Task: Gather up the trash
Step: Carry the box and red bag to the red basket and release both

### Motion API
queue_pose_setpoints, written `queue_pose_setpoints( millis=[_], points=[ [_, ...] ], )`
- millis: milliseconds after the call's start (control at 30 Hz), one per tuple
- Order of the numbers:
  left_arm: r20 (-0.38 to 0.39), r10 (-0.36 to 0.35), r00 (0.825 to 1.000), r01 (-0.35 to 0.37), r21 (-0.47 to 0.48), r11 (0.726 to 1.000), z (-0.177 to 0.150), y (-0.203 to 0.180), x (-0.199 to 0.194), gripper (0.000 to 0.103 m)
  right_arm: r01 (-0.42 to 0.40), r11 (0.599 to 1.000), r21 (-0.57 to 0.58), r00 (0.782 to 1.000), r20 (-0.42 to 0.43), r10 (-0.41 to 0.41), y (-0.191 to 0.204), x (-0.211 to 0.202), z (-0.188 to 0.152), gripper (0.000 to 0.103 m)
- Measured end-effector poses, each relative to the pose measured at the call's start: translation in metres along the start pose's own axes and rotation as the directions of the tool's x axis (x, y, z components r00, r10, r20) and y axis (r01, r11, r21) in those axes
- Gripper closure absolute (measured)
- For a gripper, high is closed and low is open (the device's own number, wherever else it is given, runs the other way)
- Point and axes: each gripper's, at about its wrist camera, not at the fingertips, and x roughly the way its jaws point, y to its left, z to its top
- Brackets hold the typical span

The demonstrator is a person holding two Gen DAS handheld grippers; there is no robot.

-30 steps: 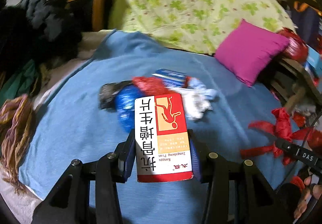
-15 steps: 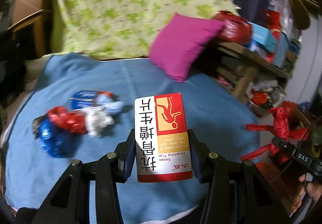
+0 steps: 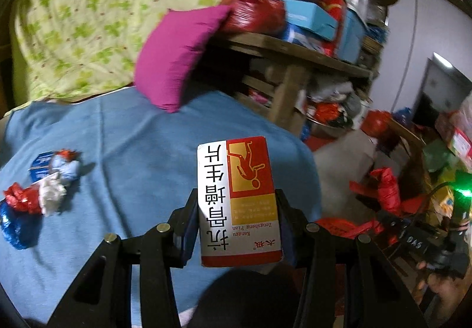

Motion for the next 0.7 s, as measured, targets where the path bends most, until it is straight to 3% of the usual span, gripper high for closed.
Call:
queue_pose_setpoints(
  millis=[233,567,600,700],
  points=[
    [-0.055,-0.058,0.997,0.061,0.063,0.996,-0.004,-0.040,0.021,0.054,0.048,0.999,0.021,0.995,-0.094,-0.045,-0.033,0.016,-0.033,0.076],
    [-0.158,-0.123,0.980,0.145,0.133,0.980,-0.021,-0.085,0.053,0.054,0.077,0.997,0.024,0.968,-0.239,-0.069,-0.053,0.050,-0.074,0.074],
    [-0.166,-0.125,0.978,0.149,0.137,0.979,-0.023,-0.087,0.056,0.054,0.082,0.996,0.025,0.966,-0.247,-0.073,-0.055,0.052,-0.074,0.072],
    [-0.197,-0.132,0.972,0.162,0.149,0.975,-0.027,-0.095,0.065,0.054,0.123,0.992,0.029,0.959,-0.259,-0.112,-0.061,0.054,-0.075,0.047]
  ],
)
